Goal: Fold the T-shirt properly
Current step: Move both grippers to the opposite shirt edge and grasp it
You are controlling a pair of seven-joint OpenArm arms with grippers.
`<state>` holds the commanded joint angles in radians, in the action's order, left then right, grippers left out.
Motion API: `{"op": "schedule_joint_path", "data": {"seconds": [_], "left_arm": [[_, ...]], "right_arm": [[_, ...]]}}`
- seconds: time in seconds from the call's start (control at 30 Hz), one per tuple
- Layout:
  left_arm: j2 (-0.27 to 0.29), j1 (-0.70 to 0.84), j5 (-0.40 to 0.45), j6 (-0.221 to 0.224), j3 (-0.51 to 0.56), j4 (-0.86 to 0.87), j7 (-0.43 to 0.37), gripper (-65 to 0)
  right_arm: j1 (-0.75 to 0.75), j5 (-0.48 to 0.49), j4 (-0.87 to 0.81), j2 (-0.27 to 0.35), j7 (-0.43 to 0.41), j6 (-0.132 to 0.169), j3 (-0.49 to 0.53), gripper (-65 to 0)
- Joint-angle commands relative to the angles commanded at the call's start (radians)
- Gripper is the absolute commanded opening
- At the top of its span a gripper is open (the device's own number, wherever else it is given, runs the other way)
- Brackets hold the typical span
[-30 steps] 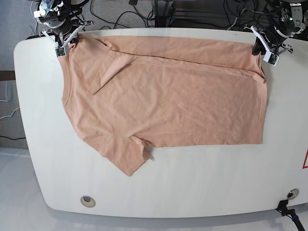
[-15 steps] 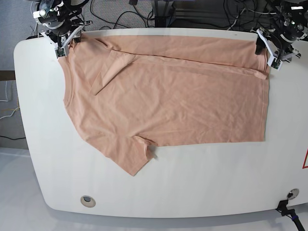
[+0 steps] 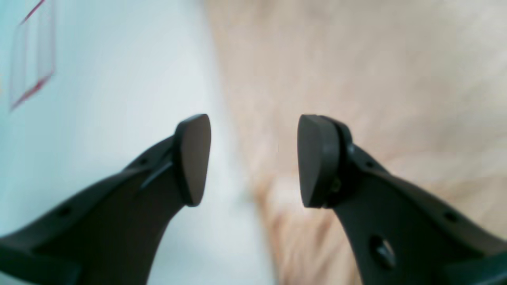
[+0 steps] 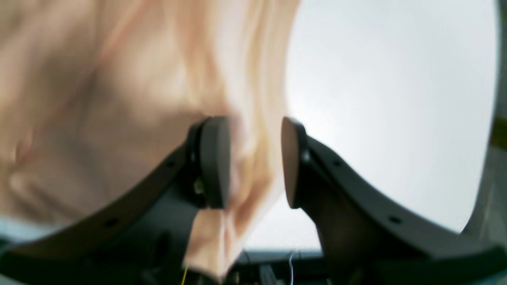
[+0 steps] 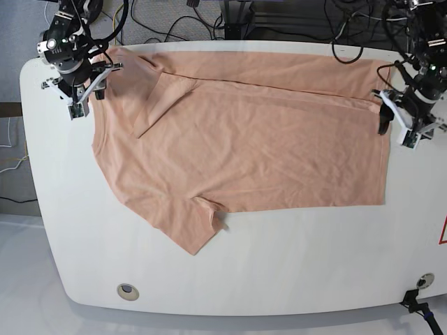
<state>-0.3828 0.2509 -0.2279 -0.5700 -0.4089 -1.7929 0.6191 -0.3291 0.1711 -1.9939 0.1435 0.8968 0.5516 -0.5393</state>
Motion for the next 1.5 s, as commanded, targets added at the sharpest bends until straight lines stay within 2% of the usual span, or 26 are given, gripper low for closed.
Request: {"op": "schedule_joint_path", "data": {"seconds": [0.1, 0.27, 0.4, 0.53, 0.6, 0.7, 0.77, 0.87, 0.93, 1.07, 1.23, 1.37, 1.5], "left_arm": [[0.006, -0.1, 0.0, 0.0, 0.046, 0.077, 0.0, -32.0], [0.026, -0.239, 0.0, 0.0, 0.055, 0.206, -0.003, -32.0], [0.026, -0.333, -0.005, -0.006, 0.055, 0.316, -0.006, -31.7], [0.026, -0.419, -0.005, -0.112, 0.055, 0.443, -0.006, -31.5], [0.026, -0.46, -0.006, -0.128, 0.052, 0.511, -0.006, -31.5], [0.026, -0.508, -0.006, -0.128, 0.051, 0.585, -0.02, -29.4], [0.026, -0.526, -0.006, -0.128, 0.051, 0.626, -0.043, -20.3], [0.025, -0.555, -0.006, -0.128, 0.051, 0.68, -0.049, -6.9], [0.023, -0.559, -0.006, -0.128, 0.051, 0.684, -0.051, -6.8], [0.021, -0.56, 0.0, -0.128, 0.055, 0.69, -0.092, -6.8], [0.018, -0.621, 0.0, -0.128, 0.055, 0.835, -0.141, -6.8], [0.003, -0.646, 0.0, -0.128, 0.057, 0.93, -0.201, -6.8], [0.002, -0.672, 0.0, -0.128, 0.057, 0.98, -0.224, -6.8]], "right_arm": [[0.097, 0.0, 0.054, 0.0, 0.0, 0.0, 0.0, -43.4], [0.259, -0.002, 0.187, 0.0, 0.0, 0.0, 0.002, -43.4], [0.4, -0.055, 0.325, 0.0, 0.0, 0.0, 0.003, -43.4], [0.529, -0.072, 0.466, 0.003, -0.006, 0.0, 0.031, -43.2], [0.58, -0.066, 0.543, 0.026, -0.008, 0.0, 0.069, -43.2], [0.657, -0.074, 0.649, 0.034, -0.071, -0.002, 0.13, -43.0], [0.697, -0.074, 0.724, 0.041, -0.112, -0.005, 0.16, -39.2], [0.753, -0.074, 0.822, 0.054, -0.153, -0.005, 0.169, -30.0], [0.789, -0.074, 0.901, 0.058, -0.207, -0.005, 0.169, -26.7], [0.861, -0.074, 1.066, 0.094, -0.288, -0.005, 0.17, -26.4], [0.93, -0.074, 1.226, 0.126, -0.385, -0.002, 0.17, -26.4], [0.951, -0.074, 1.293, 0.138, -0.411, -0.002, 0.17, -26.4], [0.947, -0.074, 1.32, 0.135, -0.423, 0.0, 0.17, -26.4]]}}
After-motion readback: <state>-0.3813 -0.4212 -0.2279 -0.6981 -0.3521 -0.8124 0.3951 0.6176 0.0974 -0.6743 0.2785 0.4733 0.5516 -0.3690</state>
